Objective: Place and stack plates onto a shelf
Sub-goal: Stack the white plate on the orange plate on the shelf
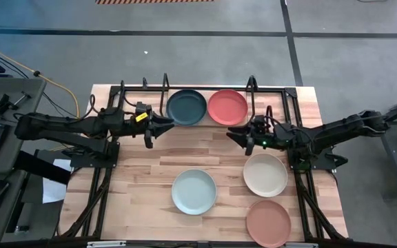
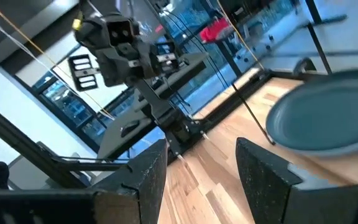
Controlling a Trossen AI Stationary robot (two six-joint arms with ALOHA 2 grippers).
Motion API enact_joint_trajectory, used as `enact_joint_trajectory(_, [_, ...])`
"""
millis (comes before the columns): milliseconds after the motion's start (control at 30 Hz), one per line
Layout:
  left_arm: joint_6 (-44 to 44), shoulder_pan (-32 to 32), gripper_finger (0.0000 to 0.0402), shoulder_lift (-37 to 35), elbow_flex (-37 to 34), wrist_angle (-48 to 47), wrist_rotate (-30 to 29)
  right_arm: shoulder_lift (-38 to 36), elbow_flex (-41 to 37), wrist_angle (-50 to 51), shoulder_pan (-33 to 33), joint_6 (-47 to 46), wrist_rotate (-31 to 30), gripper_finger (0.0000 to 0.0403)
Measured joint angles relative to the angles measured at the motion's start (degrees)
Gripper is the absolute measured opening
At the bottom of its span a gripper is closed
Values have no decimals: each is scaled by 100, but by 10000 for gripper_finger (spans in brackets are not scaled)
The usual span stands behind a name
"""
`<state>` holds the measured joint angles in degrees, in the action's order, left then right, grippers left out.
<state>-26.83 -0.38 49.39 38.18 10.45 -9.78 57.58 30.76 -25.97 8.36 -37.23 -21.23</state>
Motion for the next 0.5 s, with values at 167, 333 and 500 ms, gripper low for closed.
enact_joint_trajectory(167, [-27,-2,111,0,1,-28,-2,2,2,-397,0,598,25,173])
enact_joint_trajectory(333, [-303,-25,111,1,126,-525,3,2,2,-503,-22,666,26,173])
enact_joint_trajectory(500, [-416,-449,111,291,833,-2241,-2,2,2,-499,-22,666,27,173])
